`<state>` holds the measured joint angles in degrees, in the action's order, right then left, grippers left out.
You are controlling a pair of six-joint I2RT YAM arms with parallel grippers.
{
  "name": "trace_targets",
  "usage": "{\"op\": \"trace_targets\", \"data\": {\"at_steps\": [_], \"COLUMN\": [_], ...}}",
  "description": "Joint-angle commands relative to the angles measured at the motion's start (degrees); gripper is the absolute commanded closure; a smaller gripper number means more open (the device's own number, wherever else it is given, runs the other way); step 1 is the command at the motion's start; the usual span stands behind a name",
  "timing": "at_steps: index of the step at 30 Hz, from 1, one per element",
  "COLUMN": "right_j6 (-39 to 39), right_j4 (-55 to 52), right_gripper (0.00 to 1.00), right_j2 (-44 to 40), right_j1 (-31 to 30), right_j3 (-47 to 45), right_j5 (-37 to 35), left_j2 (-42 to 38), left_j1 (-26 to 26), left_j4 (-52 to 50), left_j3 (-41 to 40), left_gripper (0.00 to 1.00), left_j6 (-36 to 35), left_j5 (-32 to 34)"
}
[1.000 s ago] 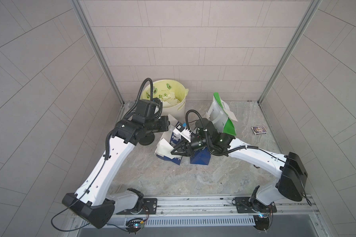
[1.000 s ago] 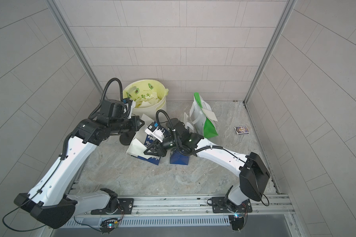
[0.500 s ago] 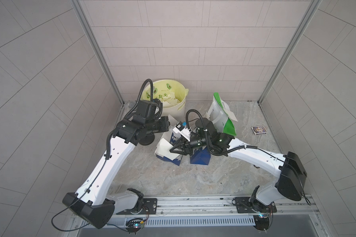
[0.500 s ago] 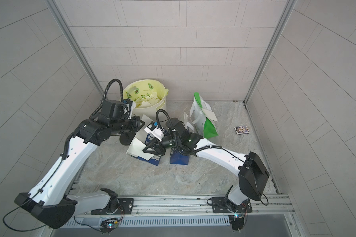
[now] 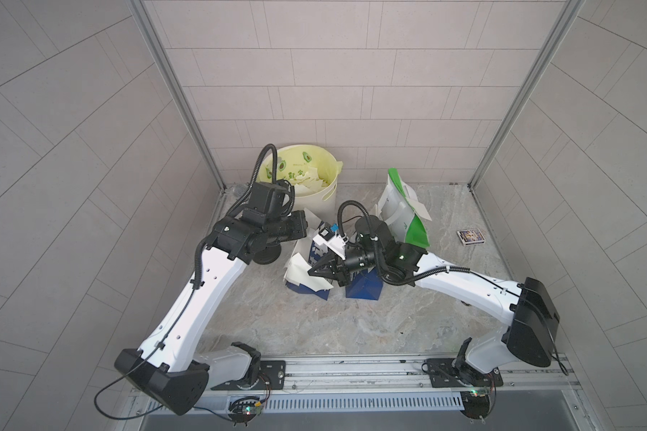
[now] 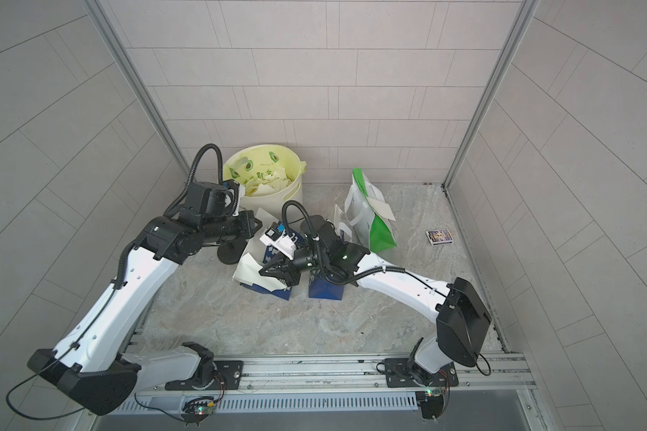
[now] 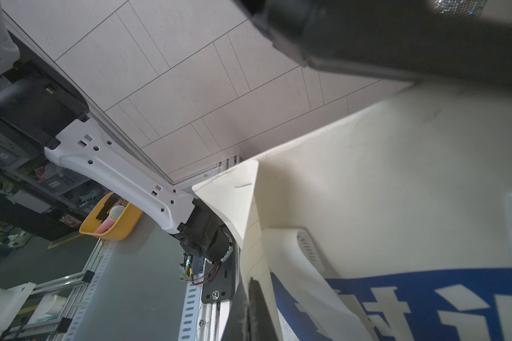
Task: Shred takeout receipts and throw away
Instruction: Place the takeout bag at the center of the board, then shred the takeout receipt.
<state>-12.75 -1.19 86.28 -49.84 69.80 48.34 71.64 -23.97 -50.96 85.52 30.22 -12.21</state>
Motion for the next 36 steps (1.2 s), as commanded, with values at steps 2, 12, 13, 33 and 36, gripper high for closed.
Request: {"op": "trace_targets", "data": {"at_steps": [2, 12, 13, 33, 36], "right_j6": [6.8, 3.5, 3.4, 0.1, -0.4], "right_j4": [-4.6, -3.1, -3.4, -6.0, -6.0], "right_gripper": [1.0, 1.0, 1.0, 1.0, 1.0], "right_j2": [-3.7, -7.4, -7.7, -20.8, -21.1], "right_j1": [-1.8, -2.8, -2.8, 8.4, 9.4], "right_j3": [2.5, 2.4, 2.3, -4.9, -4.7], "right_j5": [1.3, 7.4, 7.7, 1.2, 1.5], "left_j2": [2.6, 2.9, 3.0, -5.6, -5.7], "left_j1": [0.1, 0.1, 0.1, 0.9, 0.7], "left_j4": [-3.4, -1.3, -1.1, 15.7, 17.4], "left_j3": [1.6, -3.0, -3.3, 1.0, 2.6], "left_gripper": [1.0, 1.0, 1.0, 0.2, 0.19], "left_j6": [3.9, 6.0, 5.9, -9.9, -11.6], "left_j5": [5.5, 8.4, 8.3, -12.2, -25.0]}}
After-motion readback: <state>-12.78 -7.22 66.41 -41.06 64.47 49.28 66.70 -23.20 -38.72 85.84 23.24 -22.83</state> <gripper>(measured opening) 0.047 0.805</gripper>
